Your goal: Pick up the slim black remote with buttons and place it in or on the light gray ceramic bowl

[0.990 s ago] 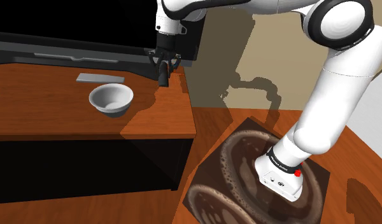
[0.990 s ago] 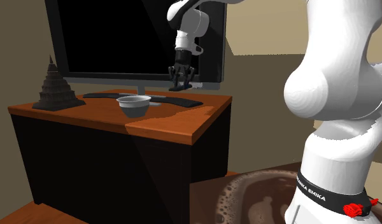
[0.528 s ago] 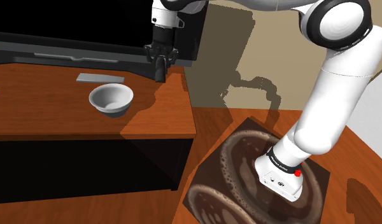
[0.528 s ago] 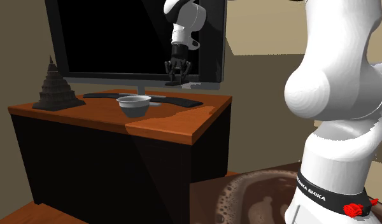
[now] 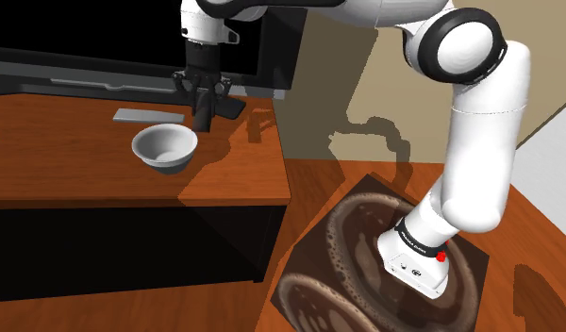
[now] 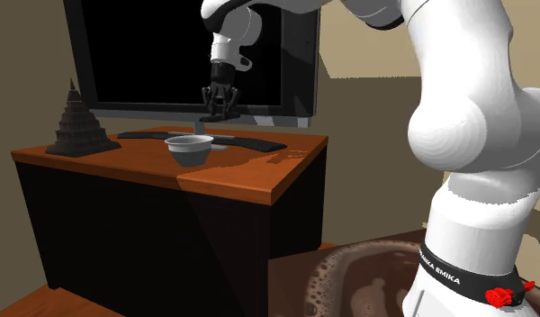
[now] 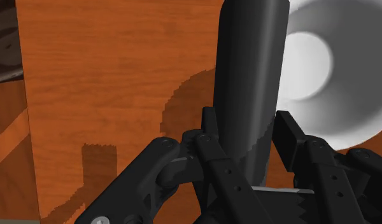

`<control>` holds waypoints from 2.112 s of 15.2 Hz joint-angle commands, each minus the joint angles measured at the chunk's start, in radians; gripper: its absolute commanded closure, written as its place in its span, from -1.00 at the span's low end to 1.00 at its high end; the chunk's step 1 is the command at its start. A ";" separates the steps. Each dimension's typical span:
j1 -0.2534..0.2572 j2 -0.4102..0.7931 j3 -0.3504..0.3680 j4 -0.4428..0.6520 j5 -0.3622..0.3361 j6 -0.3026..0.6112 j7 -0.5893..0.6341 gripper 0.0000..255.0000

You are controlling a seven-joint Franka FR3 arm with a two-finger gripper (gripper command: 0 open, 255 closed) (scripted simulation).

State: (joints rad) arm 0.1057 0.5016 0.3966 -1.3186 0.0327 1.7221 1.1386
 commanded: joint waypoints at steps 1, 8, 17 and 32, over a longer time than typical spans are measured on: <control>0.047 0.069 0.002 0.095 -0.023 -0.021 0.041 1.00; 0.230 0.353 -0.014 0.547 -0.093 -0.168 0.143 1.00; 0.196 0.317 -0.012 0.345 -0.086 -0.007 0.129 1.00; 0.200 0.324 -0.013 0.392 -0.087 -0.046 0.129 -1.00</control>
State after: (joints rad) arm 0.3020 0.8216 0.3840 -0.9538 -0.0535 1.6986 1.2663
